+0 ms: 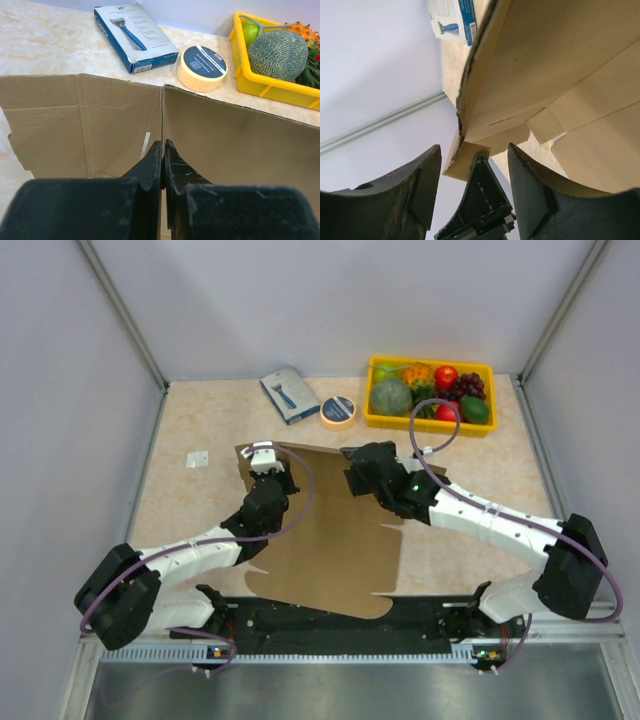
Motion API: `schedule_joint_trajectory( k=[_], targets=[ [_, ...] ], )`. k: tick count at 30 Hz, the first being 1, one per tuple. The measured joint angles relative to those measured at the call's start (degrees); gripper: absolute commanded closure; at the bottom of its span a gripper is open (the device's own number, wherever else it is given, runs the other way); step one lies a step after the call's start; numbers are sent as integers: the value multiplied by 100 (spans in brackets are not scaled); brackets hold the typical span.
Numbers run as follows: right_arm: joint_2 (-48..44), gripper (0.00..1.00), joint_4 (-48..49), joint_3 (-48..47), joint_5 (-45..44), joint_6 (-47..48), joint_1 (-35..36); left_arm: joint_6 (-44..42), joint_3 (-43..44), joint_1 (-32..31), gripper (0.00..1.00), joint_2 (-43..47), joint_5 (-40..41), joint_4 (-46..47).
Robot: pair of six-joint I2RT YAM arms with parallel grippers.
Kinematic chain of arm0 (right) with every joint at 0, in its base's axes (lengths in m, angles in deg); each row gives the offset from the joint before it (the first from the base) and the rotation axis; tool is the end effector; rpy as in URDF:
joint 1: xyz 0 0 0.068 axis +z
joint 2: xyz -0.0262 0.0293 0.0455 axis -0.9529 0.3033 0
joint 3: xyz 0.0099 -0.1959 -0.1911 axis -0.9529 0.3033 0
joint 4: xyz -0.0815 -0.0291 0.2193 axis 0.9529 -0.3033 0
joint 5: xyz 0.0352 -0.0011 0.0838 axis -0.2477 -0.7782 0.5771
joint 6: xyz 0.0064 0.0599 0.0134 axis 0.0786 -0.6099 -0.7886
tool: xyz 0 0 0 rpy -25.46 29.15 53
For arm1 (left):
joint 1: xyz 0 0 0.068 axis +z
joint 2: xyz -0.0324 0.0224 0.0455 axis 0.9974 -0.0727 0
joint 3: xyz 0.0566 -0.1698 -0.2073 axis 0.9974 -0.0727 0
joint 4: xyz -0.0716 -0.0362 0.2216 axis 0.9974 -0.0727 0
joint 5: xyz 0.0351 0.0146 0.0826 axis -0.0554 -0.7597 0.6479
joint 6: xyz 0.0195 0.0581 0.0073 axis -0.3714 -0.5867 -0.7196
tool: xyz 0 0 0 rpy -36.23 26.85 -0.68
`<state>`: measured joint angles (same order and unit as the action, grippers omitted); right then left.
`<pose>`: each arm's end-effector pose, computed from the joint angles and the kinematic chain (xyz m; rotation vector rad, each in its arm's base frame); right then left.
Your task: Fold the paper box
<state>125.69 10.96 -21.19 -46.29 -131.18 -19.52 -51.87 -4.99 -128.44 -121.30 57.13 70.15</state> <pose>0.1922 0.2133 0.2988 1.4423 1.8401 1.0273 0.1973 -0.1425 0.2519 -0.1476 1.6599 -0.2518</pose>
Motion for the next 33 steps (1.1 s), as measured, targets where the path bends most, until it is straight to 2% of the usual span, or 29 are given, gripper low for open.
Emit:
schedule_joint_trajectory(
  k=[2, 3, 4, 5, 10, 14, 15, 16, 20, 21, 25, 29, 33],
  targets=[
    [15, 47, -2, -50, -111, -13, 0, 15, -2, -20, 100, 0, 66, 20],
    [20, 51, 0, -87, -173, -22, 0, 22, -2, -26, 100, 0, 90, 48],
    [26, 60, 2, -138, -221, -33, 0, 35, -4, -39, 100, -2, 125, 87],
    [46, 65, 9, -192, -254, -35, -2, 39, -4, -48, 100, -2, 157, 109],
    [216, 81, 44, -297, -393, -52, -11, 61, -4, -175, 100, -22, 369, 192],
    [345, 87, 39, -297, -479, -52, -13, 116, -46, -234, 100, -46, 470, 256],
    [356, 95, 39, -297, -485, -52, -13, 129, -68, -240, 100, -48, 479, 271],
    [356, 99, 39, -297, -494, -52, -13, 144, -83, -245, 90, -52, 487, 273],
    [354, 100, 81, -282, -549, -103, -35, 212, -114, -247, 44, -46, 461, 284],
    [328, 100, 214, -205, -586, -98, -39, 262, -136, -245, 40, -2, 343, 227],
    [52, 100, 815, 409, -715, 66, -87, 442, -413, -249, 35, 826, -649, -286],
    [-293, 100, 2015, 1342, -761, 588, -170, 756, -577, -249, 32, 2535, -1545, -1381],
    [-514, 100, 3300, 2186, -717, 1161, -254, 1003, -505, -236, 31, 3989, -1897, -2527]
  ],
)
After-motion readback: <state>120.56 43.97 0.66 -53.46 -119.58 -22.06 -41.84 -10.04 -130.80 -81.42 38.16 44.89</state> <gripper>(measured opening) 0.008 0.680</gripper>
